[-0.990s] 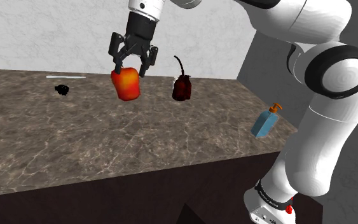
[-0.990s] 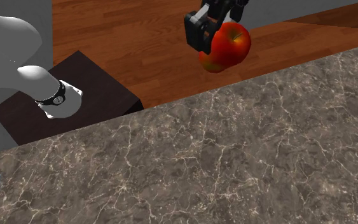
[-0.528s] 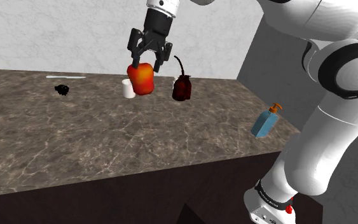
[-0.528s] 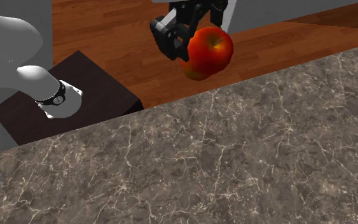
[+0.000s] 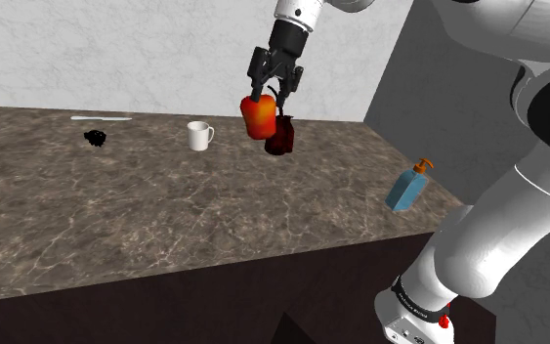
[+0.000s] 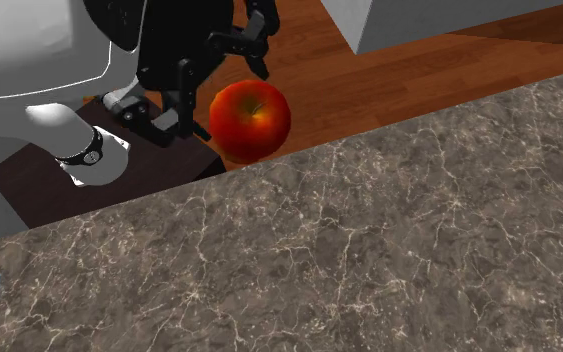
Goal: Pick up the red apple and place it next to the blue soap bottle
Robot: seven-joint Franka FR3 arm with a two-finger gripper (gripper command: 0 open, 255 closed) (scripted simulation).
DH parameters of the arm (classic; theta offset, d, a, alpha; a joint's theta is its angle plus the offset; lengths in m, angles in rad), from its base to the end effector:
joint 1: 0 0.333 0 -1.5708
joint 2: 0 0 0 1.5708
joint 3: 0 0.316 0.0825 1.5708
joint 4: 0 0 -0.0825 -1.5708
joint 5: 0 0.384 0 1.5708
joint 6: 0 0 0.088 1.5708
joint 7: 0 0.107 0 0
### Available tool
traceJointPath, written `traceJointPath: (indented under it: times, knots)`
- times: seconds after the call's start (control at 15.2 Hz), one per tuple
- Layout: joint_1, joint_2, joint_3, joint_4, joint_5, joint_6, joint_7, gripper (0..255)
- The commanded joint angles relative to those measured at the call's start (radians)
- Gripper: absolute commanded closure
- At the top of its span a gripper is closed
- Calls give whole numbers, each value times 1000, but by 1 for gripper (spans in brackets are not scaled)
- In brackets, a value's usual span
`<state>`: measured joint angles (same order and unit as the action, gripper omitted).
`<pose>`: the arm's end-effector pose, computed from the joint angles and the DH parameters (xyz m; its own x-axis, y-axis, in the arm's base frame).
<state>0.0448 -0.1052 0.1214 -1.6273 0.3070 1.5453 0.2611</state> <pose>0.5056 0.1221 0.6563 0.9957 -0.0763 -0.0521 -0.0880 -0.9542 -0.2860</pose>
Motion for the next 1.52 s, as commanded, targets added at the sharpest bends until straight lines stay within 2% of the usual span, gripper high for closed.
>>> traceJointPath:
  times: [0.0, 0.73, 1.45]
  knots:
    - [-22, -37, -28, -40, 2, -12, -50, 255]
    - [-128, -150, -192, -142, -36, -100, -304, 255]
    - [-230, -133, -370, -99, -105, -195, -571, 255]
